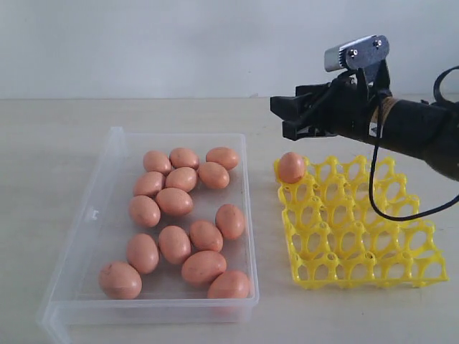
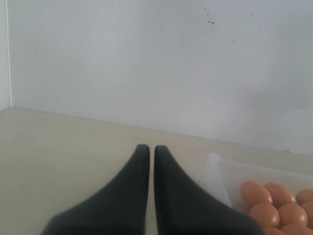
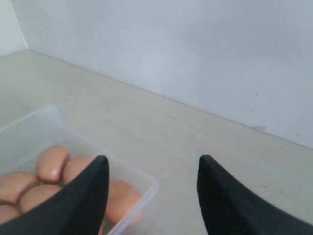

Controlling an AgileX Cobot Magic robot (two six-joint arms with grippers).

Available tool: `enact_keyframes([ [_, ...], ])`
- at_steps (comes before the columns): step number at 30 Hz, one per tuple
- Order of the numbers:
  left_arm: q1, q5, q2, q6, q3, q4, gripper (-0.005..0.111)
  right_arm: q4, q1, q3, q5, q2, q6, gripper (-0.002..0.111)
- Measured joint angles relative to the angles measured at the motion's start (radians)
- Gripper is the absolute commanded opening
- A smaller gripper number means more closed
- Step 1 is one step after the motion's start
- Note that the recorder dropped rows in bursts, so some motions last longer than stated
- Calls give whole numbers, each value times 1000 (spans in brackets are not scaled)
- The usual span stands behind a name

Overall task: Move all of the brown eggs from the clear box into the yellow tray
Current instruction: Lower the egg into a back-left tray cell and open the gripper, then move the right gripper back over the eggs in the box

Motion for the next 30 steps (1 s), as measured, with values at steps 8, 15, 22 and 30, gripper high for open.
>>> enact_keyframes([
  [8, 0, 0, 0, 0, 0, 0, 4, -466, 327, -140, 630, -112, 516, 50],
  [15, 0, 0, 0, 0, 0, 0, 4, -401, 555, -217, 1016, -73, 593, 50],
  [22, 0, 0, 0, 0, 0, 0, 4, -81, 559, -217, 1306, -67, 267, 50],
  [30, 0, 0, 0, 0, 0, 0, 4, 429, 559, -350, 1420, -56, -162, 50],
])
